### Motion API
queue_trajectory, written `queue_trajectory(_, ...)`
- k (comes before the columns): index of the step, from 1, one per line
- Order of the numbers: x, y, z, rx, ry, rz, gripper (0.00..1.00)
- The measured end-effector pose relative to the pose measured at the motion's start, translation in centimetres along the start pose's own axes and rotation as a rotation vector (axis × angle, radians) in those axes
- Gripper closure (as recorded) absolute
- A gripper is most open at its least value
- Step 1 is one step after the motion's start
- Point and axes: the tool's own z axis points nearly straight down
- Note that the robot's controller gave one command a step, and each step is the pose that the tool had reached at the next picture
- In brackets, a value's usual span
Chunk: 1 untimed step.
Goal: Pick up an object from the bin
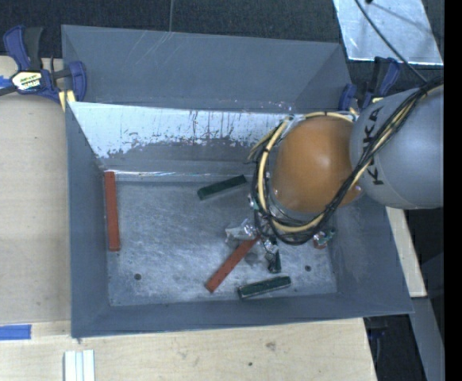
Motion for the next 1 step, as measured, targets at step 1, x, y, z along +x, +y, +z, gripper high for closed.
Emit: queue_trajectory(1,-2.65,-2.87,-15.9,0.006,-0.004,0.005,1.0)
